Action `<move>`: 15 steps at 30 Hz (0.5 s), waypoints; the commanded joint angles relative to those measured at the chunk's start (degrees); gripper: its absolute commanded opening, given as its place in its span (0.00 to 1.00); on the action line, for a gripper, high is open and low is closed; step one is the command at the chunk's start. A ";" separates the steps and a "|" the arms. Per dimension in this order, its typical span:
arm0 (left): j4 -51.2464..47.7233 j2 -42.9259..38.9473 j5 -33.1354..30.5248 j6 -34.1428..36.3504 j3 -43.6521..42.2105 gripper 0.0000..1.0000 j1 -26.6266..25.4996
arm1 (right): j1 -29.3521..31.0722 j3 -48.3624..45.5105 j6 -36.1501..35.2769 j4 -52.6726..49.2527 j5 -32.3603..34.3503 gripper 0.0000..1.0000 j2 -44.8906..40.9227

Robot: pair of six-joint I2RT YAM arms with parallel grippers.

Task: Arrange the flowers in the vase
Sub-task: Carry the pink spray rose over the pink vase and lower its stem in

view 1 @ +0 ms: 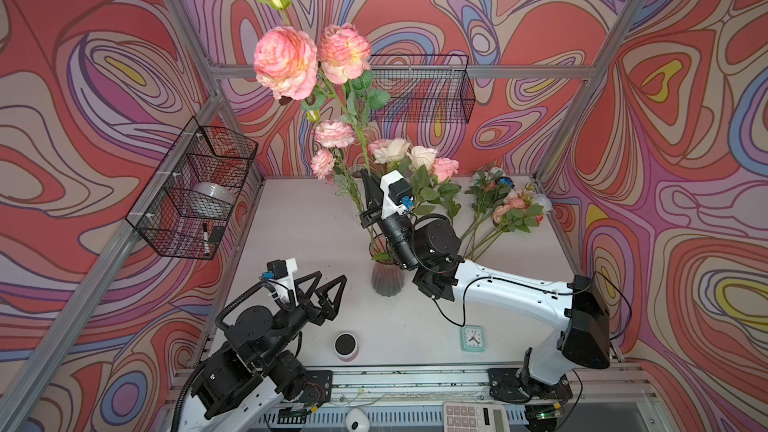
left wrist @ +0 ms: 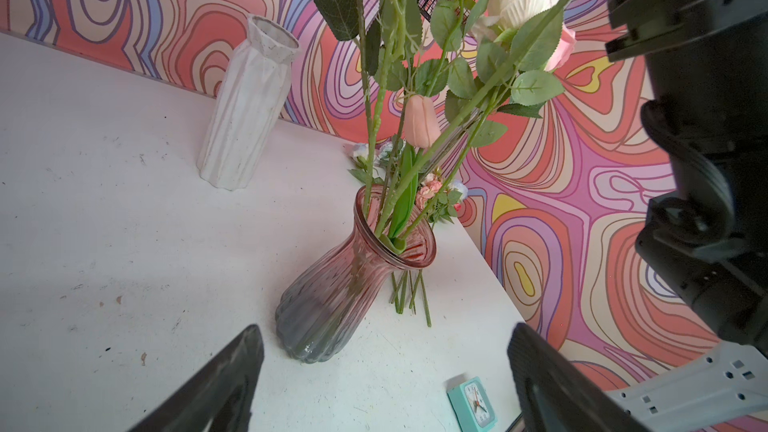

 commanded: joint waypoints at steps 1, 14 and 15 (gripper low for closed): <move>-1.22 -0.68 -0.65 0.62 0.61 0.94 0.35 | -0.36 -2.20 1.98 0.49 1.52 0.00 0.10; -0.60 -0.43 0.49 -0.01 0.22 0.94 0.36 | -0.40 -9.51 13.84 -14.57 3.08 0.17 -3.11; -0.43 -0.29 0.62 -0.12 0.13 0.94 0.35 | -0.40 -9.88 14.80 -15.85 3.16 0.25 -3.70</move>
